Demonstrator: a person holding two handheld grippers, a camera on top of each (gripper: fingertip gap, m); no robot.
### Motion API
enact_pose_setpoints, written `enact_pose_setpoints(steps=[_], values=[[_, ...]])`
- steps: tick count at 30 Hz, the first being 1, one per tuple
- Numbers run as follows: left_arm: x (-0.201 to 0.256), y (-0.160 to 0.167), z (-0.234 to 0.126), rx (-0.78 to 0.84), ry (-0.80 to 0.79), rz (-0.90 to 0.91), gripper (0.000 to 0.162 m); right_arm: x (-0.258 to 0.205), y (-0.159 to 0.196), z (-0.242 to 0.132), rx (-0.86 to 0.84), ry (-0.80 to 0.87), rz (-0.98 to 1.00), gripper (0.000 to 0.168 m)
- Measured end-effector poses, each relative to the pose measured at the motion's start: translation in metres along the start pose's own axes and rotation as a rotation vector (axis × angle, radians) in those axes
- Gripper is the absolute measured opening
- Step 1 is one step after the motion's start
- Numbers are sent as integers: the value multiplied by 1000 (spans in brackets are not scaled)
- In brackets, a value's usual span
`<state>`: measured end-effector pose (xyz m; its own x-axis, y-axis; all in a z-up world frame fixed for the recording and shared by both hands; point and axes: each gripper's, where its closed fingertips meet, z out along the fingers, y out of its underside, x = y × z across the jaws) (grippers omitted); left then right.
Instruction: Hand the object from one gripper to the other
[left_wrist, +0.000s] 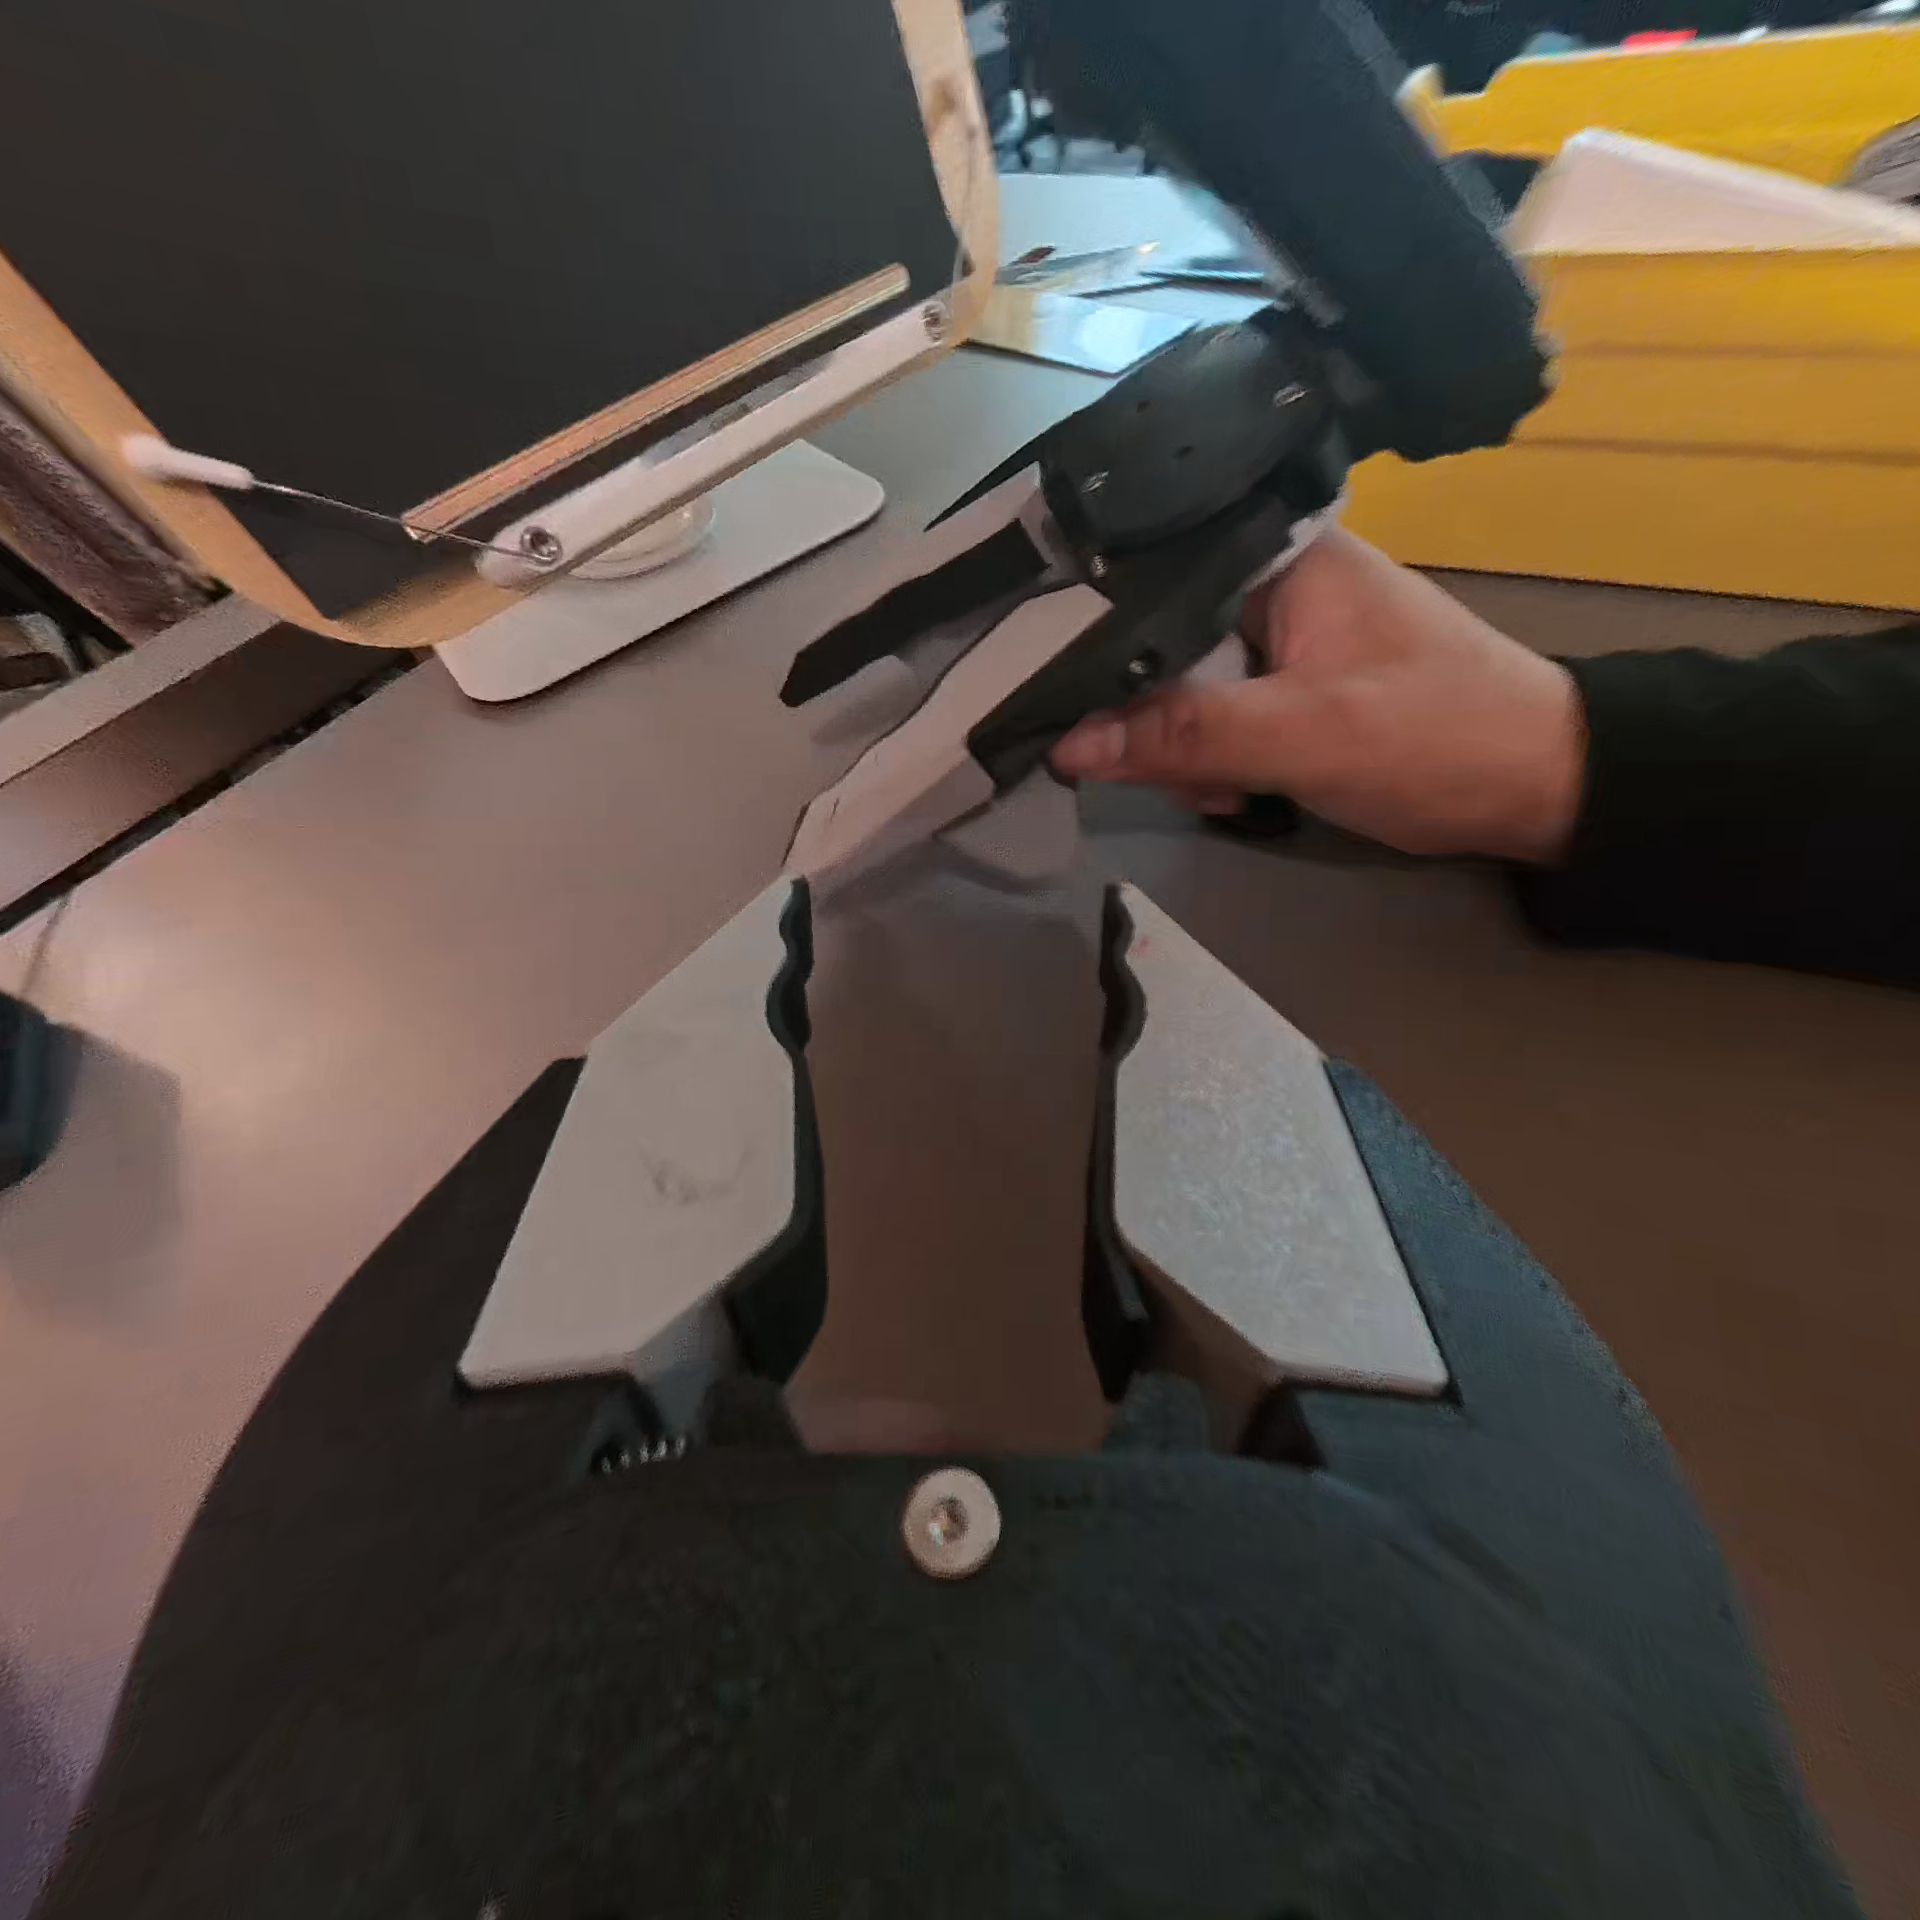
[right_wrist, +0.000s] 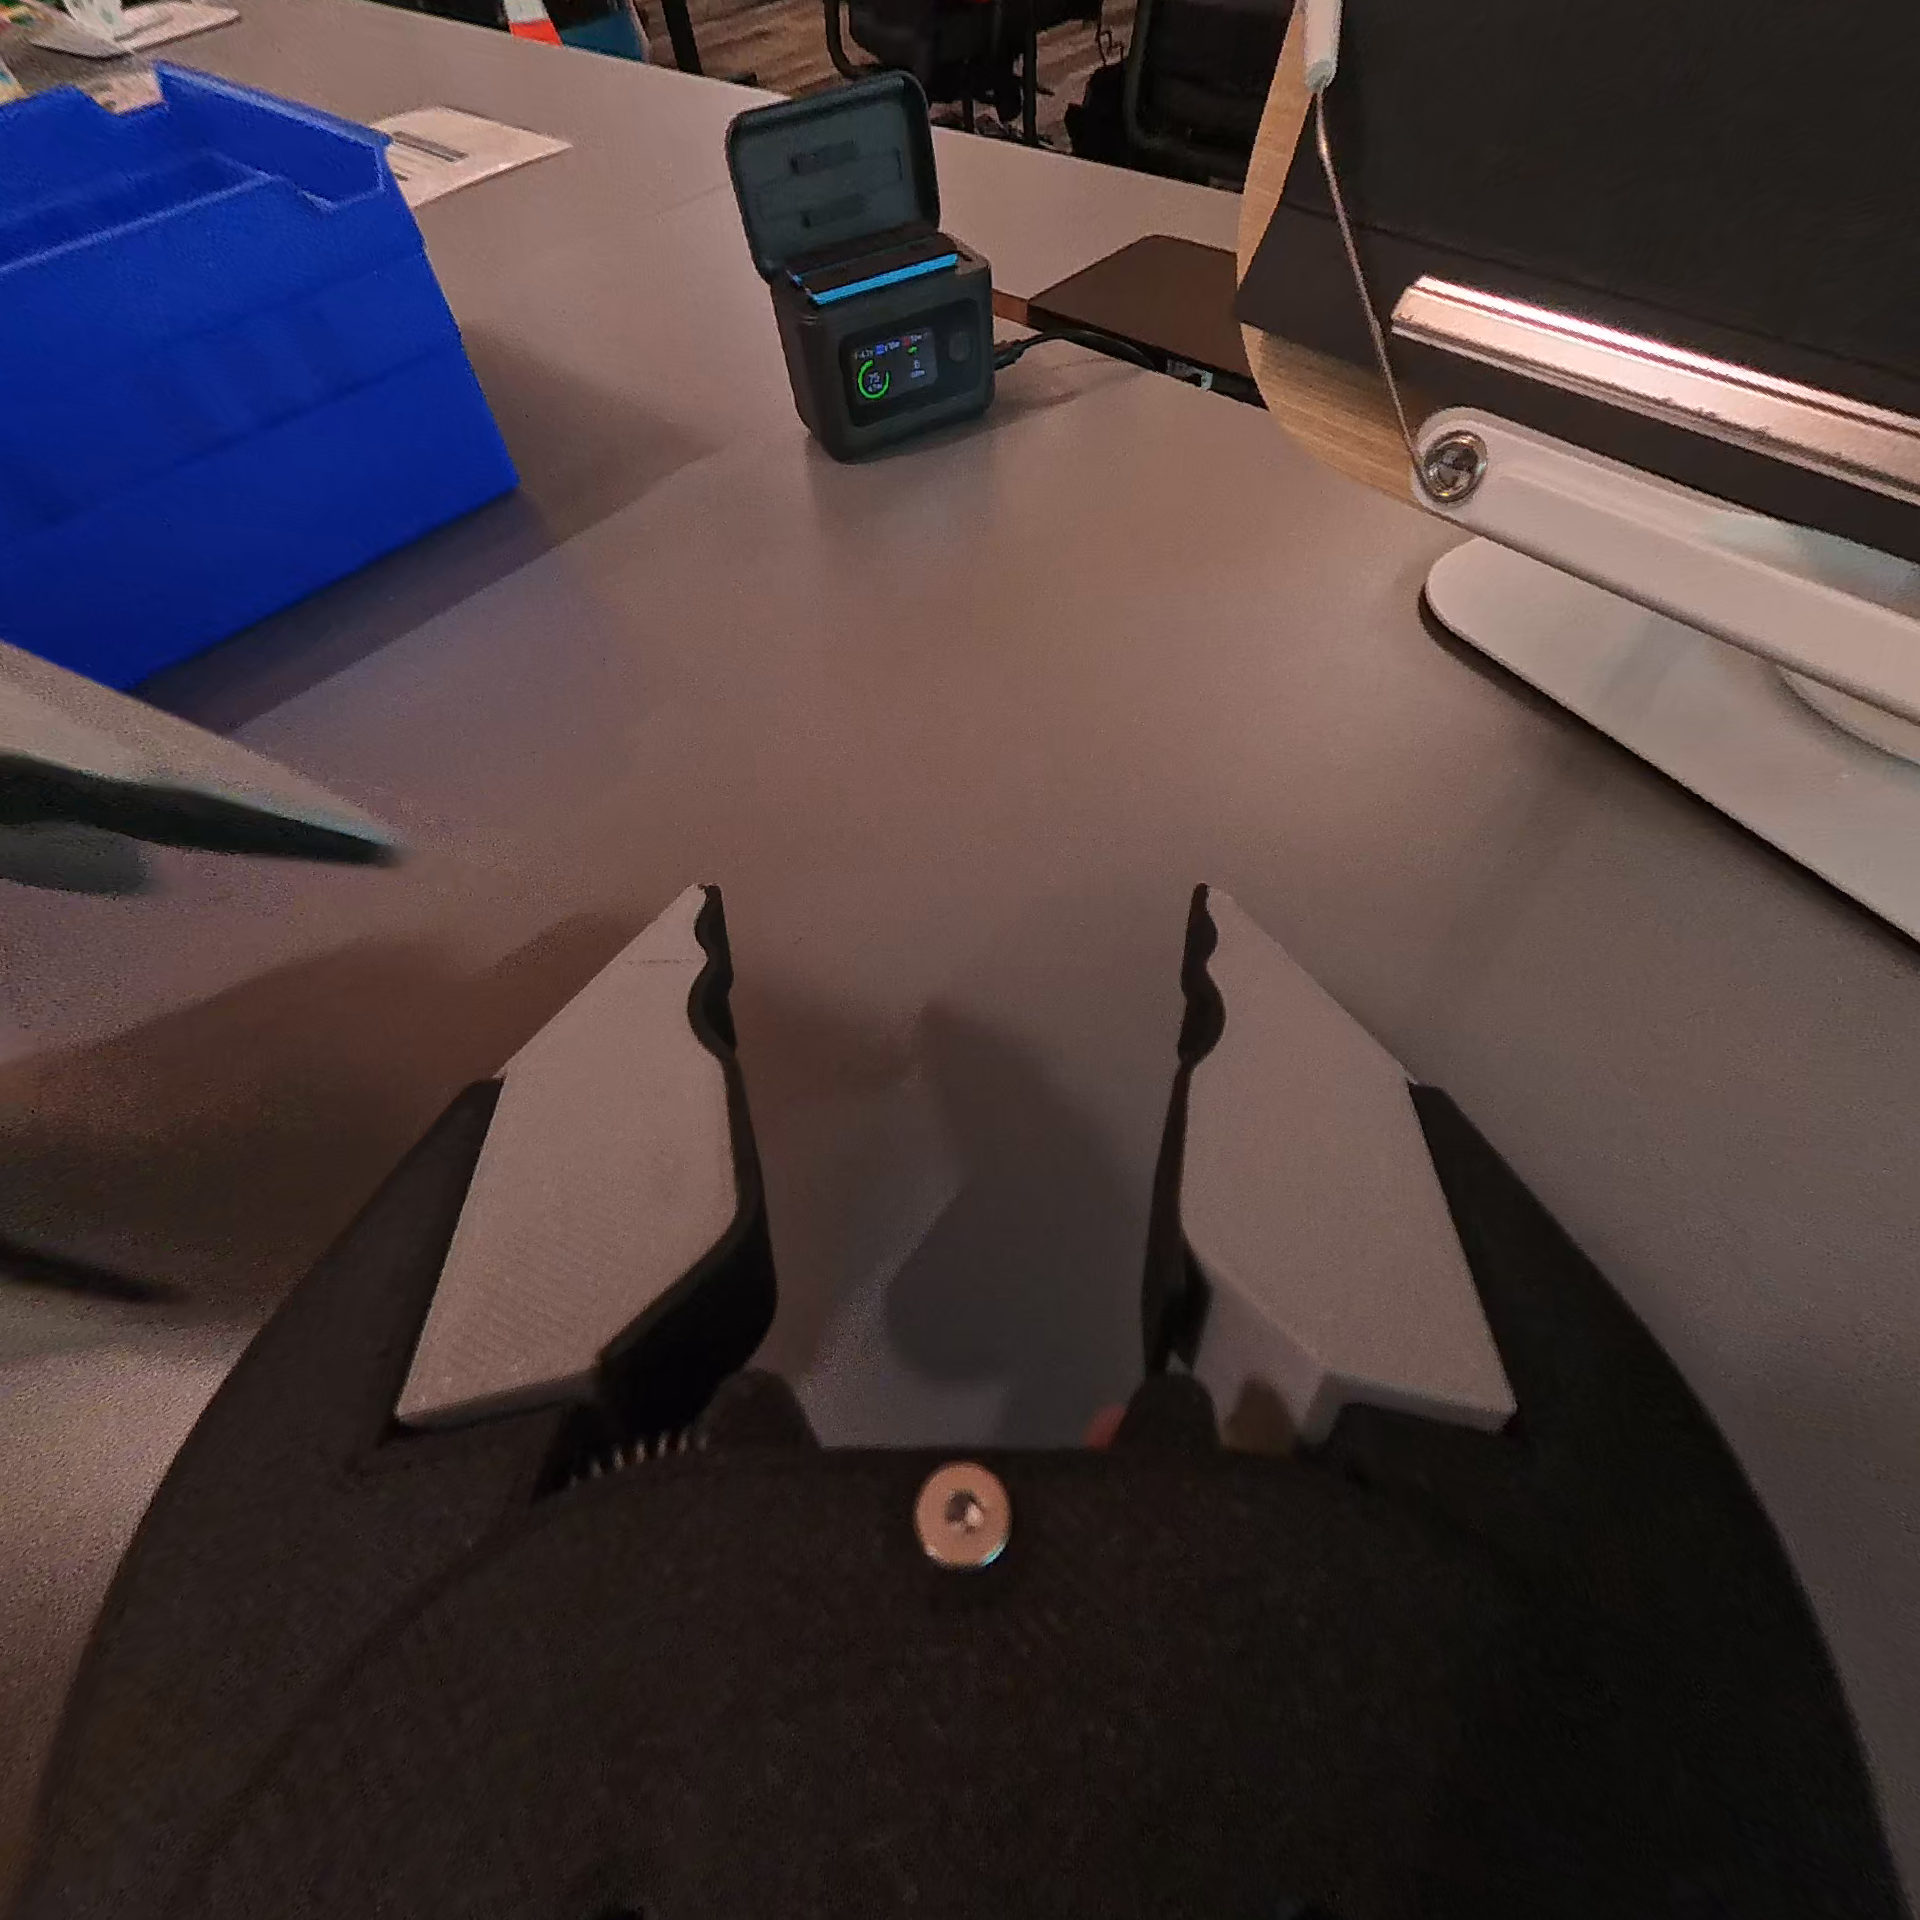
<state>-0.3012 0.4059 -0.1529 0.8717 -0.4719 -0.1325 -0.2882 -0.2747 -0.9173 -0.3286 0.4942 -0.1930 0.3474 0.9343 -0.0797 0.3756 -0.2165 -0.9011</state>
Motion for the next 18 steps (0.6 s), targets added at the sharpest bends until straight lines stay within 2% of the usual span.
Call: enact_pose_setpoints(steps=[2, 5, 7, 9, 11, 13, 18], values=[[-5, -10, -53, 17, -18, 18, 56, -1, 1, -5, 9, -10, 10, 84], [-21, -24, -152, 76, 14, 1, 42, -5, 1, -11, 25, -27, 23, 82], [-51, -19, -209, 53, 6, -65, 42, -7, 2, -12, 22, -34, 23, 83], [-90, 3, -247, -28, -31, -120, 42, -10, 4, -12, 14, -38, 14, 82], [-120, 44, -264, -191, -34, -160, 48, -11, 6, -10, -5, -37, 0, 82], [-131, 83, -266, -343, 20, -213, 54, -14, 9, -7, -30, -39, -13, 83], [-126, 149, -254, -607, 190, -207, 56, -12, 9, -2, -48, -27, -17, 82]])
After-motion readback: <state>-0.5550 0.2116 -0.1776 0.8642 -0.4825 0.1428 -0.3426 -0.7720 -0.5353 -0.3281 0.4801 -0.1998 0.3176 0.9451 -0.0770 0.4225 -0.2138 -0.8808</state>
